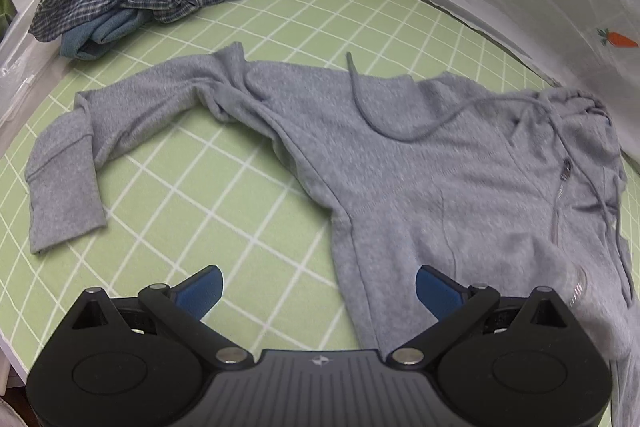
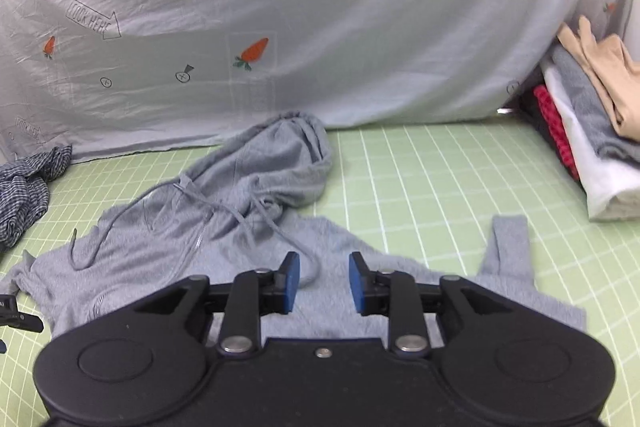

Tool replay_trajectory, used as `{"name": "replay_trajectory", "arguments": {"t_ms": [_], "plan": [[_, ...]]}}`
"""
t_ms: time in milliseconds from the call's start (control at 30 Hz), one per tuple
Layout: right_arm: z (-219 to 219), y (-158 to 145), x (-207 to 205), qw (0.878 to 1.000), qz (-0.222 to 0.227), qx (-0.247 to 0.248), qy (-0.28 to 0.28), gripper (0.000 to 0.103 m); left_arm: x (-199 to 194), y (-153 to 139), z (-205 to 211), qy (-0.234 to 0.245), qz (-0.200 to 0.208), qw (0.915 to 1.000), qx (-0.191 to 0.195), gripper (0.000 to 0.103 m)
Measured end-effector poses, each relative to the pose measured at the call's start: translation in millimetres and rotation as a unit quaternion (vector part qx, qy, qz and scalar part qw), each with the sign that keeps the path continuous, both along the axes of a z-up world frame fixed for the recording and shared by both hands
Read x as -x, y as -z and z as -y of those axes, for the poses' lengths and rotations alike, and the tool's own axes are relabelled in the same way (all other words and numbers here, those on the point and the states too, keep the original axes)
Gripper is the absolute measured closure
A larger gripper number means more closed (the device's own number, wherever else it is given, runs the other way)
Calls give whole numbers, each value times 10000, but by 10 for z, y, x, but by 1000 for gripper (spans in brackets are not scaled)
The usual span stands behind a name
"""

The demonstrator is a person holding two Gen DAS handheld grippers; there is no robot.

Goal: Fold clothes

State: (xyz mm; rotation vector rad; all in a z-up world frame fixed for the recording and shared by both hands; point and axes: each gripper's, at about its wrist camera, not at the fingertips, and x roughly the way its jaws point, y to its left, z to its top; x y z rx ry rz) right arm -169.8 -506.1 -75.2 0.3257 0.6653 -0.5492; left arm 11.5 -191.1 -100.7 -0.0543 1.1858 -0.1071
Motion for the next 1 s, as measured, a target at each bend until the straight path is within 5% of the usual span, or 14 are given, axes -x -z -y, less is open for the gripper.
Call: {"name": "replay_trajectory", "arguments": {"t_ms": [300, 500, 633, 767, 867, 1000], "plan": [[-50, 487, 575, 9945, -836, -616, -146, 20, 656, 111, 174, 273, -165, 9995, 77, 1], [-8, 687, 699, 9895, -1055, -848, -508, 18, 840, 159, 218, 10, -156, 9997, 202, 2], [110, 825, 692, 9869, -1212, -938, -497, 31, 865, 203, 254, -151, -184, 9996, 169, 2], [162, 884, 606, 9867, -1586, -118, -324, 32, 785, 256, 318, -221, -304, 9993, 33, 2], [178, 922, 499, 9800, -1839, 598, -474, 19, 675, 293, 401, -163, -411, 9989, -185, 2], [366, 908, 392, 9824, -1710, 306, -688, 23, 540, 345, 529, -57, -488, 9980, -397, 2]]}}
